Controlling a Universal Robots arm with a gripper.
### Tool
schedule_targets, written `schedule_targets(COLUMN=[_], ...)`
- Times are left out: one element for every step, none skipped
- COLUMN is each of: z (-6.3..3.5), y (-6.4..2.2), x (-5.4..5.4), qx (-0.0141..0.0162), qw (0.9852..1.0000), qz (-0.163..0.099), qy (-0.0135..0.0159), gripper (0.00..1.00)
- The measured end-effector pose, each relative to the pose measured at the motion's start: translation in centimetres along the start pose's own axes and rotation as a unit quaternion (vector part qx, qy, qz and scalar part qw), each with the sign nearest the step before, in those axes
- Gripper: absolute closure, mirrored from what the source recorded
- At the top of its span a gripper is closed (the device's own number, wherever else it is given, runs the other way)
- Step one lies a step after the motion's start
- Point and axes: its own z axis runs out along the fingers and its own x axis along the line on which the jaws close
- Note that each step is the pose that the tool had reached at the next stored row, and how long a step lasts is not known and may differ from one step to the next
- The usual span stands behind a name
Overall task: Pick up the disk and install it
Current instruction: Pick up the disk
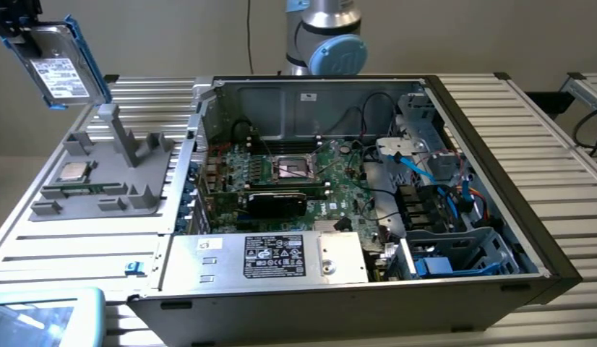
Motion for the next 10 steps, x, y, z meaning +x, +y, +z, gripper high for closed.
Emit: schedule_targets(z=[-0.45, -0.90, -1.33, -1.78, -2.24, -2.69, -3.15, -3.56, -3.92, -4.24], y=[-0.13, -0.28, -0.46, -0.65, -0.88, -1.12, -1.41, -1.70, -2.01, -2.29], x=[0.0, 0.0, 0.0, 0.0, 0.0, 0.1, 0.1, 0.1, 0.2, 0.2], qx=[0.0000, 0.0000, 0.0001, 0.0000, 0.0001, 0.0000, 0.0000, 0.0000, 0.0000, 0.0000], qw=[1.0000, 1.0000, 1.0000, 1.0000, 1.0000, 1.0000, 1.0000, 1.0000, 1.0000, 1.0000], qz=[0.000, 0.000, 0.000, 0.000, 0.000, 0.000, 0.000, 0.000, 0.000, 0.000], qy=[0.0000, 0.0000, 0.0000, 0.0000, 0.0000, 0.0000, 0.0000, 0.0000, 0.0000, 0.0000], gripper=[0.63, 0.63, 0.63, 0.63, 0.63, 0.63, 0.63, 0.63, 0.63, 0.63])
